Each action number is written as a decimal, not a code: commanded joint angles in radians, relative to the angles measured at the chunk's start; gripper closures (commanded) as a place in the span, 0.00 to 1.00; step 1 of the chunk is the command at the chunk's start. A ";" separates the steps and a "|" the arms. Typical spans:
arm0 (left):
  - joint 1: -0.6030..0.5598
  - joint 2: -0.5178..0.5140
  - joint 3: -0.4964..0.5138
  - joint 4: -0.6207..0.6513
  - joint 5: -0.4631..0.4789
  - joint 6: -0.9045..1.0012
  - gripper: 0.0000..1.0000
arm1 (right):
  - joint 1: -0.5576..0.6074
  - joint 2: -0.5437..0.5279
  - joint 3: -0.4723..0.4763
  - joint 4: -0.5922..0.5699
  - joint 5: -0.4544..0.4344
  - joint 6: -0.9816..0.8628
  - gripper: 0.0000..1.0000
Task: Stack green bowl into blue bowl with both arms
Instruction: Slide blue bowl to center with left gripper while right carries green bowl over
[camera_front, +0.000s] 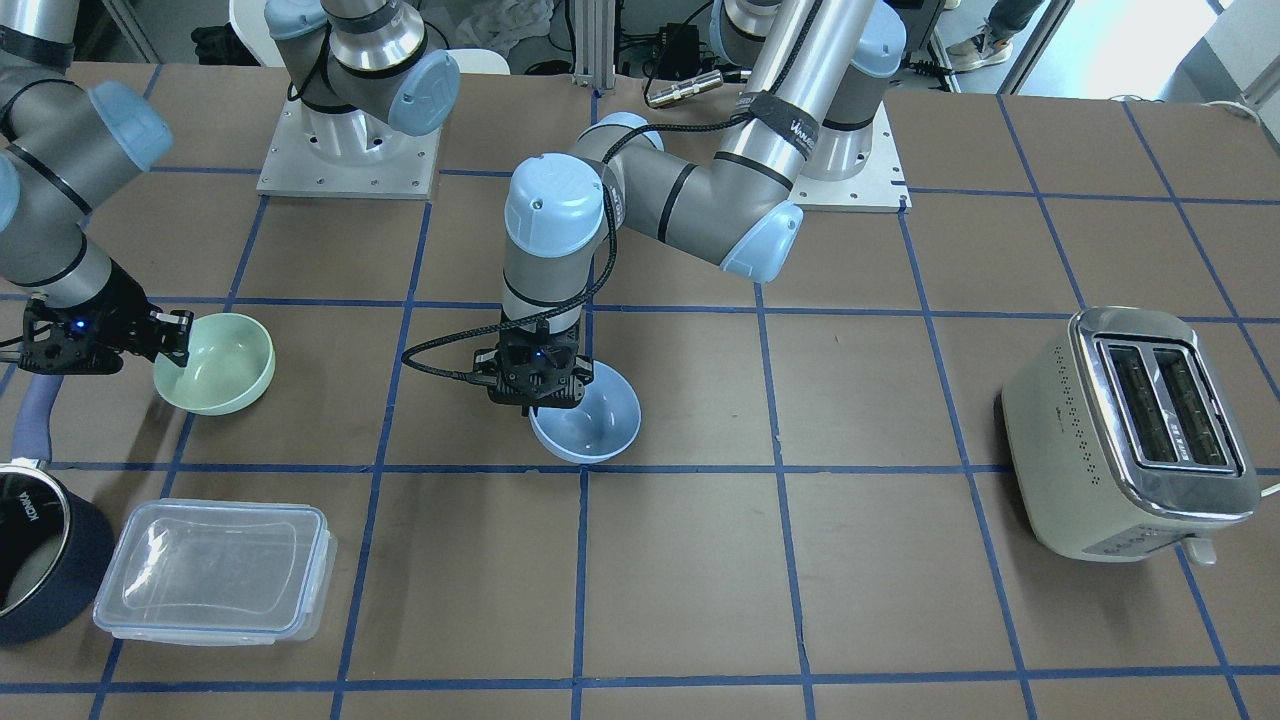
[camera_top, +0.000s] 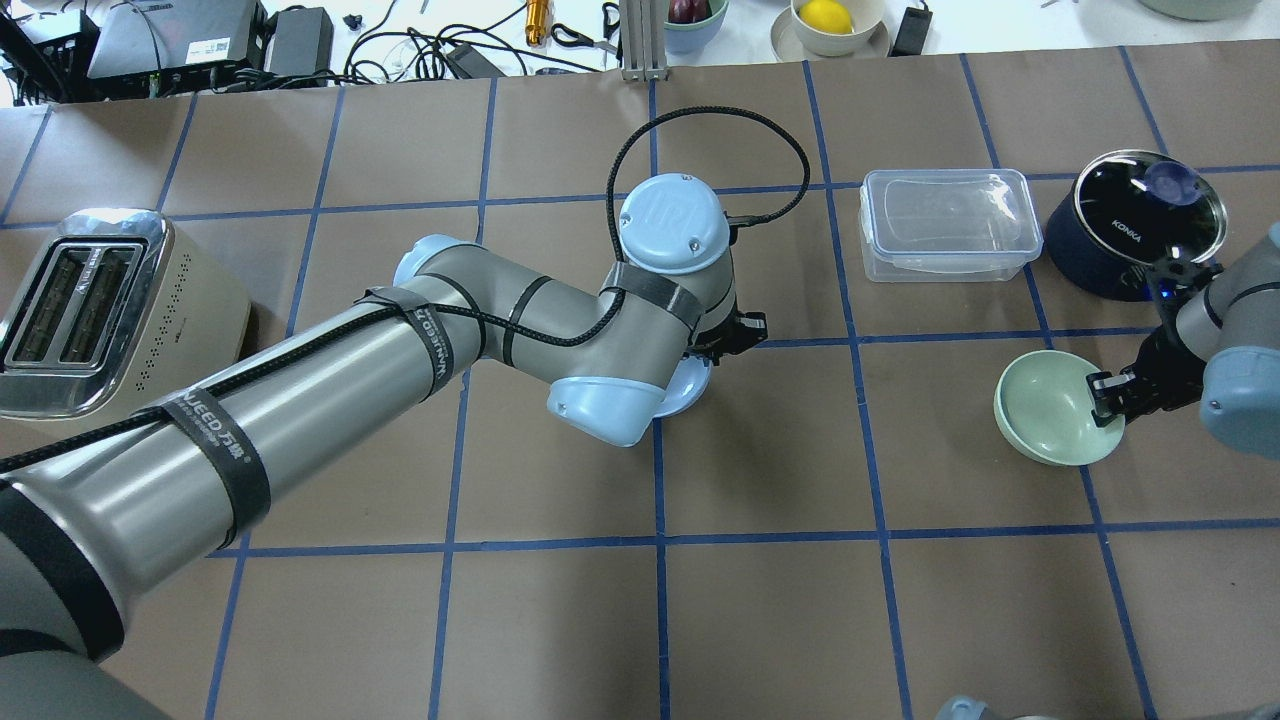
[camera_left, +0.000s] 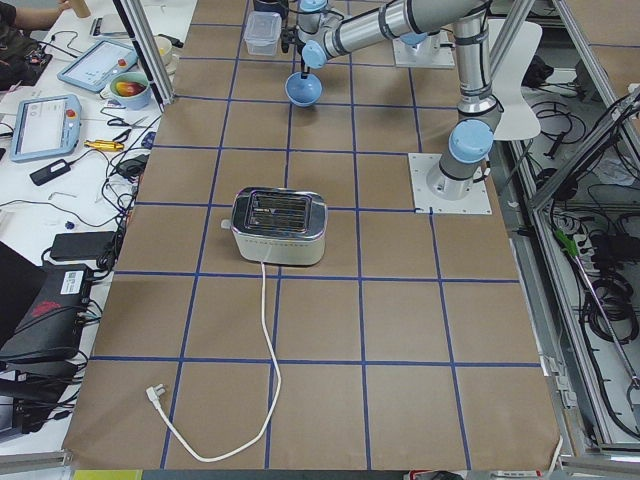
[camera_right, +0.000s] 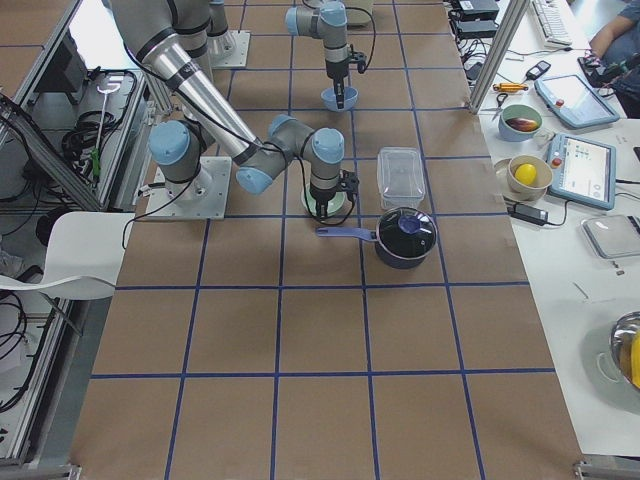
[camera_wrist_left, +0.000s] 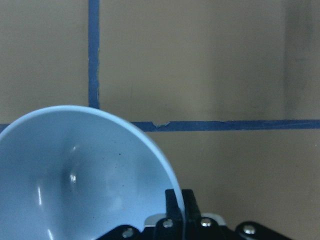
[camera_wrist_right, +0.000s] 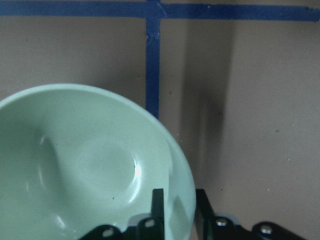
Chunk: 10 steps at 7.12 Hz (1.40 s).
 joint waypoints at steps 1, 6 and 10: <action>-0.002 -0.009 0.007 0.004 0.018 0.032 0.62 | 0.010 -0.013 -0.014 0.012 0.000 0.014 1.00; 0.170 0.156 0.096 -0.174 0.035 0.240 0.00 | 0.359 -0.041 -0.188 0.257 0.055 0.459 1.00; 0.359 0.374 0.111 -0.541 0.004 0.403 0.00 | 0.641 0.000 -0.301 0.268 0.275 0.896 1.00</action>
